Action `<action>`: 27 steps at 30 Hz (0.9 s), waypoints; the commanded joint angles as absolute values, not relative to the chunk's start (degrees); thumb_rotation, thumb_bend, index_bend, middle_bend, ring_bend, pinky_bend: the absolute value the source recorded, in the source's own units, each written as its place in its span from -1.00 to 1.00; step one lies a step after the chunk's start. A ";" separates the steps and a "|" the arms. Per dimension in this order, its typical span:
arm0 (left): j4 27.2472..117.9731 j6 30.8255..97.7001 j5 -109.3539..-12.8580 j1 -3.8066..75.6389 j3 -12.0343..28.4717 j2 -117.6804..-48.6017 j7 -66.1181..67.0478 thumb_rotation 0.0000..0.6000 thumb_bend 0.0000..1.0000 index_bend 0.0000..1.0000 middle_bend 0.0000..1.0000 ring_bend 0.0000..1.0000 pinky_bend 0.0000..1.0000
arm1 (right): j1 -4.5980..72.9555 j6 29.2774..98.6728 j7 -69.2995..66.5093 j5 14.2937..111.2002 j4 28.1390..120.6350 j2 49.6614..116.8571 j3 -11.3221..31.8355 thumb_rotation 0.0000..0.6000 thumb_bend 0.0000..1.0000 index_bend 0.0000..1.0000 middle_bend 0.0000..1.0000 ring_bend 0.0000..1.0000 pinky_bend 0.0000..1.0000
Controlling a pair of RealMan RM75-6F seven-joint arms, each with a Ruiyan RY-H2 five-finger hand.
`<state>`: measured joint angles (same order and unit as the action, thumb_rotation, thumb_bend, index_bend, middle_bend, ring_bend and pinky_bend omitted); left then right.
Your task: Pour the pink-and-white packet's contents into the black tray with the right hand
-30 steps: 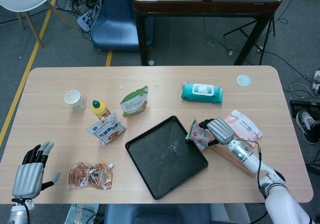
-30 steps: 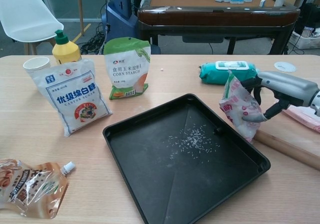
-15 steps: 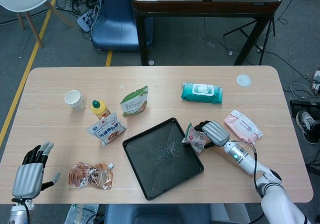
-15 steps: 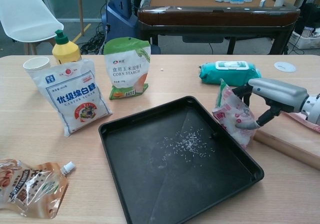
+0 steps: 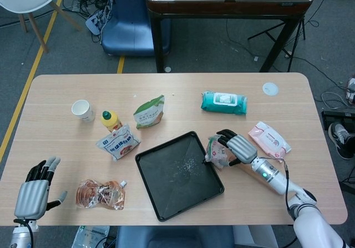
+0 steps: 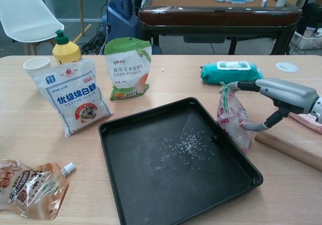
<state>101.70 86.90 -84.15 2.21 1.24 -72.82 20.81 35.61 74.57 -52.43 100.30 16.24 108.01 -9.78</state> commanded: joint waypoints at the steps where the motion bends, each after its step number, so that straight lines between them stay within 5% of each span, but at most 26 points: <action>1: 101.71 86.81 -84.17 2.33 1.32 -72.69 20.73 1.00 -0.59 -0.80 -0.80 -0.87 -0.82 | 34.75 76.15 -51.04 99.49 17.24 106.98 -8.92 1.00 -0.54 -0.86 -0.57 -0.76 -0.79; 11: 101.09 85.70 -84.20 3.44 1.95 -72.25 19.46 1.00 -0.59 -0.80 -0.80 -0.87 -0.82 | 31.61 81.61 -41.07 95.52 28.44 99.90 -4.62 1.00 -0.58 -0.87 -0.63 -0.80 -0.80; 17: 100.38 85.09 -84.00 4.35 2.80 -71.59 18.35 1.00 -0.59 -0.80 -0.80 -0.87 -0.82 | 27.25 82.61 -26.83 90.37 45.07 90.89 -1.15 1.00 -0.58 -0.85 -0.57 -0.80 -0.80; 27: 98.46 84.69 -84.12 5.17 3.30 -71.53 15.83 1.00 -0.59 -0.80 -0.80 -0.87 -0.82 | 16.93 83.66 -5.43 79.25 76.43 74.07 1.29 1.00 -0.58 -0.54 -0.39 -0.67 -0.68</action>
<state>98.47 84.68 -84.11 5.15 3.29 -71.53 15.85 21.87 82.92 -12.85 84.29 66.62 81.52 -0.01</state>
